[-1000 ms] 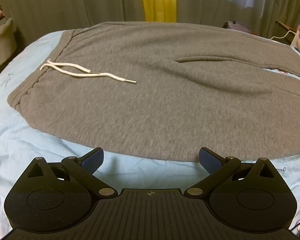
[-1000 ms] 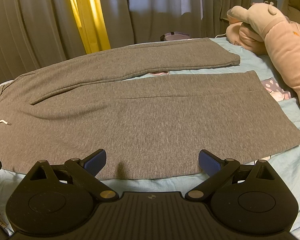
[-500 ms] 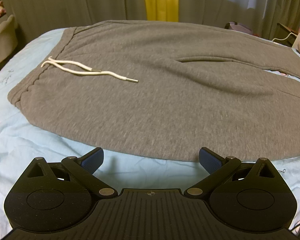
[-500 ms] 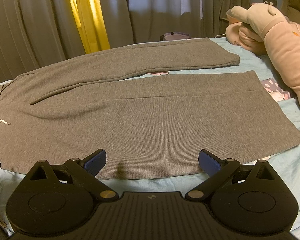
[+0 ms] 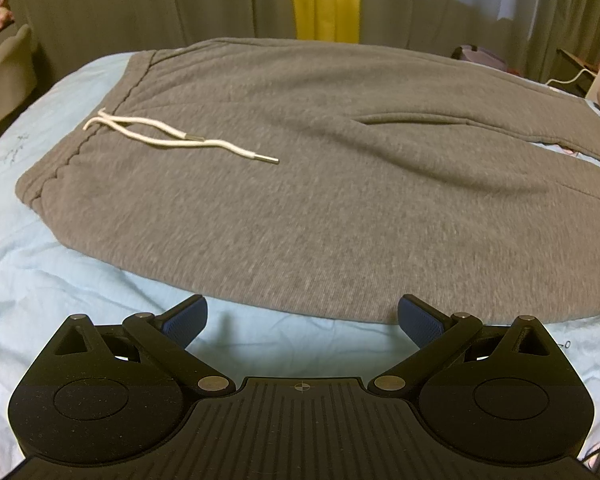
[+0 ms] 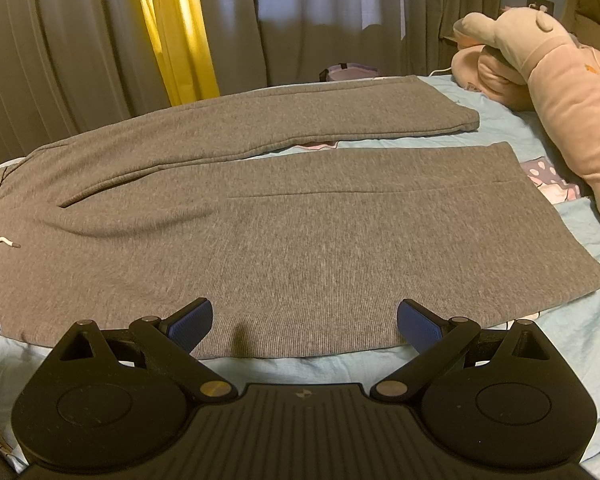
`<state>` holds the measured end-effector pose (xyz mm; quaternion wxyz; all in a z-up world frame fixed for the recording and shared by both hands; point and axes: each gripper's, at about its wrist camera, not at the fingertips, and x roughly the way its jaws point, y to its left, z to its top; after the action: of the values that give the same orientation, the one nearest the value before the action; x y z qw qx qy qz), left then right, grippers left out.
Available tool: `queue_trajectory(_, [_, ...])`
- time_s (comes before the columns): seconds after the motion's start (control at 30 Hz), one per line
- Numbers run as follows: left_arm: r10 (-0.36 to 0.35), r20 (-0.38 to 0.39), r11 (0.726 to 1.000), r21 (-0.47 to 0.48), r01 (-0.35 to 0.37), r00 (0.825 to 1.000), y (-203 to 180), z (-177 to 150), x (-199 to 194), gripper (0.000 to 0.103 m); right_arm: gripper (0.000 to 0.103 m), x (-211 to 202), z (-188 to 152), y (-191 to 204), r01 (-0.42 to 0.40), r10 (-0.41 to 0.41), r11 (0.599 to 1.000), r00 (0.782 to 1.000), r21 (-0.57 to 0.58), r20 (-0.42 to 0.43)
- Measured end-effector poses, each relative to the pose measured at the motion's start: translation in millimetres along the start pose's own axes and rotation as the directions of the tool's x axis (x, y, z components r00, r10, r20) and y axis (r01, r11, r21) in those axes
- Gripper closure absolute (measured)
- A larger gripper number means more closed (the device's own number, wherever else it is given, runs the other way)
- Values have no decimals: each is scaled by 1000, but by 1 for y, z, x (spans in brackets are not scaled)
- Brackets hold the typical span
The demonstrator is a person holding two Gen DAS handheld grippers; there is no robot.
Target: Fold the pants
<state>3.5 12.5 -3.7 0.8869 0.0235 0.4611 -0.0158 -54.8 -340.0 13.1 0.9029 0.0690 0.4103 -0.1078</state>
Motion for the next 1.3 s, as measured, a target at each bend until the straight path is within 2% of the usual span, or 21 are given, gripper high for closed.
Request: queue_trajectory(1.3, [-17, -2, 999, -32, 17, 1000, 5, 2, 0, 0, 4, -1, 2, 10, 7, -10, 998, 999, -55, -41])
